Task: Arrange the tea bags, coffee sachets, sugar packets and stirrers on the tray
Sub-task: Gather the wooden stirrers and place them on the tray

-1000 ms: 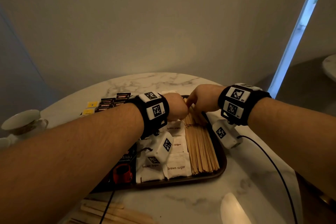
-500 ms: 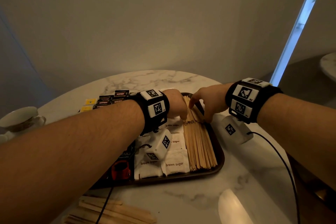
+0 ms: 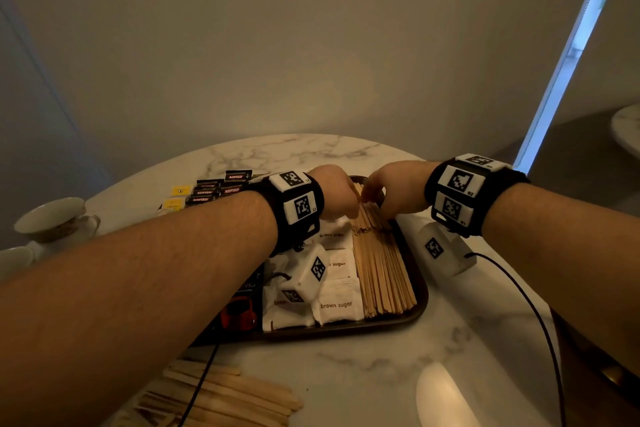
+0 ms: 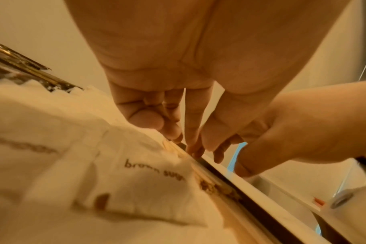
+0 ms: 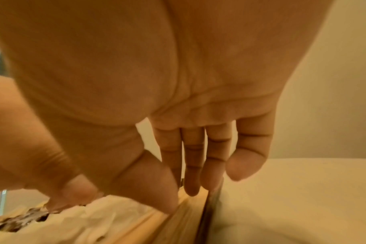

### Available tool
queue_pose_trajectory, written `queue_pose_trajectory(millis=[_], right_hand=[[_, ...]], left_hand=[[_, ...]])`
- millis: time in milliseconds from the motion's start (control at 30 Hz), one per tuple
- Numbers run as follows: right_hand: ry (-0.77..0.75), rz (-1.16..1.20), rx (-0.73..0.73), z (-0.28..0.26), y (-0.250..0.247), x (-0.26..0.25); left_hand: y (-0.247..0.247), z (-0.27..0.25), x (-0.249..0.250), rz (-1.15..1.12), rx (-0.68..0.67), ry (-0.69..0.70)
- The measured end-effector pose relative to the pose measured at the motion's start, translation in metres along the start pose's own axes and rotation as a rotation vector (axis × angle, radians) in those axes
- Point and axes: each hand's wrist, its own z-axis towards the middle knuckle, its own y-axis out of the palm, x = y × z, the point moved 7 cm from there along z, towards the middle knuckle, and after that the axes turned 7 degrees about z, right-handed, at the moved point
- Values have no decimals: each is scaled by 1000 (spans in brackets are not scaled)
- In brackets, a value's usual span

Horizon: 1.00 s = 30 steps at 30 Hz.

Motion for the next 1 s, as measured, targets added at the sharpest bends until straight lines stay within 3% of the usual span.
queue_pose_trajectory(millis=[200, 333, 433, 567, 800, 867, 1000], right_hand=[[-88, 80, 56, -25, -11, -46], [-224, 125, -92, -59, 5, -114], [-335, 89, -200, -93, 27, -170], [-476, -58, -216, -132, 54, -226], [-472, -247, -208, -148, 98, -261], [-467, -281, -201, -146, 102, -267], [-490, -270, -185, -145, 106, -277]], left_hand=[[-45, -59, -20, -242, 234, 43], [-64, -121, -57, -235, 360, 37], [-63, -172, -88, -205, 363, 12], [-42, -237, -132, -104, 237, -42], [18, -327, -184, 200, -262, -138], [28, -335, -189, 214, -312, -160], [32, -332, -180, 266, -280, -98]])
